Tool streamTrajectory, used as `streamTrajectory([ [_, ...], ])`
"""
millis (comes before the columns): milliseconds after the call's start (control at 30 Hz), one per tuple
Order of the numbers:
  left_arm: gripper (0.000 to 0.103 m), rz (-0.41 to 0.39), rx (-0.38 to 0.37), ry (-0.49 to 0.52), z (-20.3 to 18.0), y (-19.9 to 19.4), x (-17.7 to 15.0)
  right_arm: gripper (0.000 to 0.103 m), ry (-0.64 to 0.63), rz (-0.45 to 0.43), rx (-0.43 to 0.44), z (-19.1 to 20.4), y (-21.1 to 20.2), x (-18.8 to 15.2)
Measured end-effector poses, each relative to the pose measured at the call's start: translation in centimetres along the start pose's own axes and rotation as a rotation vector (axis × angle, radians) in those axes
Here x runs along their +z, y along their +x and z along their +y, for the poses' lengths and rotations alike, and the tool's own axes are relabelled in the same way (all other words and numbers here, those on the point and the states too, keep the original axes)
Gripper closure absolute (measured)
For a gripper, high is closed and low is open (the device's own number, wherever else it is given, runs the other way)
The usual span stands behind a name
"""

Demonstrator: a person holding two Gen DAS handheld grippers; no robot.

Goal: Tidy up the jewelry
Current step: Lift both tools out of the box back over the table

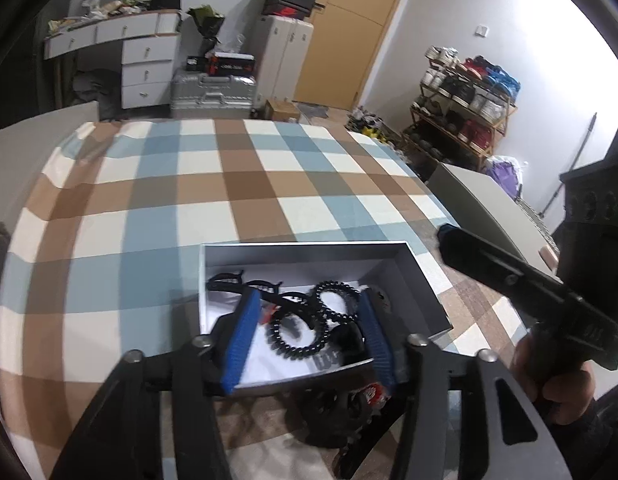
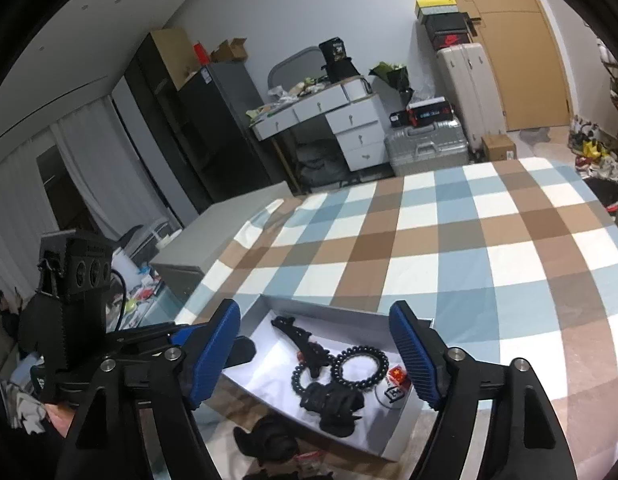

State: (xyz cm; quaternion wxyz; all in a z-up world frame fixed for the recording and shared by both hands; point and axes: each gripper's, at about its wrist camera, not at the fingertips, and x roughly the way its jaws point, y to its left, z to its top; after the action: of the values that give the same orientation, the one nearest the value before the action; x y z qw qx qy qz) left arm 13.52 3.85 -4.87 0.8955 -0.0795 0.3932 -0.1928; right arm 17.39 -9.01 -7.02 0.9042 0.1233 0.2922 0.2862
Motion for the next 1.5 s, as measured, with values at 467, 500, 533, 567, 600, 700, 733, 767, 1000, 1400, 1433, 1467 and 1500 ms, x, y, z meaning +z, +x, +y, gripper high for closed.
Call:
streamTrajectory([
  [467, 0.031, -0.138, 0.131, 0.012, -0.9, -3.7, -0.9, 0.004, -0.051, -0.078, -0.063, 2.8, -4.5, -0.8],
  [500, 0.028, -0.142, 0.137, 0.015, -1.0, -3.9, -1.0, 0.004, -0.055, -0.084, -0.067, 3.0, -4.8, -0.9],
  [533, 0.025, -0.149, 0.144, 0.016, -1.2, -4.1, -1.1, 0.003, -0.059, -0.089, -0.072, 3.1, -5.2, -1.0],
  [567, 0.024, -0.155, 0.148, 0.017, -1.3, -4.2, -1.2, 0.002, -0.062, -0.094, -0.076, 3.2, -5.5, -1.1],
  [600, 0.023, -0.164, 0.153, 0.018, -1.4, -4.4, -1.3, 0.001, -0.065, -0.098, -0.078, 3.3, -5.7, -1.2],
  [700, 0.022, -0.182, 0.16, 0.027, -1.8, -4.9, -1.7, 0.0, -0.075, -0.112, -0.086, 3.6, -6.7, -1.6],
  [733, 0.022, -0.187, 0.158, 0.03, -1.9, -5.2, -1.9, 0.0, -0.08, -0.116, -0.091, 3.8, -7.0, -1.8],
  [767, 0.022, -0.195, 0.156, 0.033, -2.0, -5.5, -1.9, 0.0, -0.083, -0.118, -0.094, 3.8, -7.3, -1.9],
  [1000, 0.008, -0.281, 0.188, 0.045, -2.8, -7.0, -2.7, 0.0, -0.089, -0.135, -0.118, 4.1, -9.1, -3.2],
  [1400, 0.002, -0.328, 0.247, 0.035, -2.2, -6.3, -5.2, 0.0, -0.141, -0.108, -0.167, 4.1, -9.6, -6.5],
  [1433, 0.002, -0.328, 0.255, 0.034, -2.2, -6.3, -5.6, 0.0, -0.145, -0.107, -0.169, 4.1, -9.7, -6.9],
  [1467, 0.002, -0.325, 0.265, 0.033, -2.2, -6.1, -6.0, 0.0, -0.149, -0.105, -0.172, 4.1, -9.7, -7.1],
  [1500, 0.001, -0.321, 0.269, 0.031, -2.2, -6.0, -6.3, 0.0, -0.155, -0.102, -0.178, 4.1, -9.6, -7.4],
])
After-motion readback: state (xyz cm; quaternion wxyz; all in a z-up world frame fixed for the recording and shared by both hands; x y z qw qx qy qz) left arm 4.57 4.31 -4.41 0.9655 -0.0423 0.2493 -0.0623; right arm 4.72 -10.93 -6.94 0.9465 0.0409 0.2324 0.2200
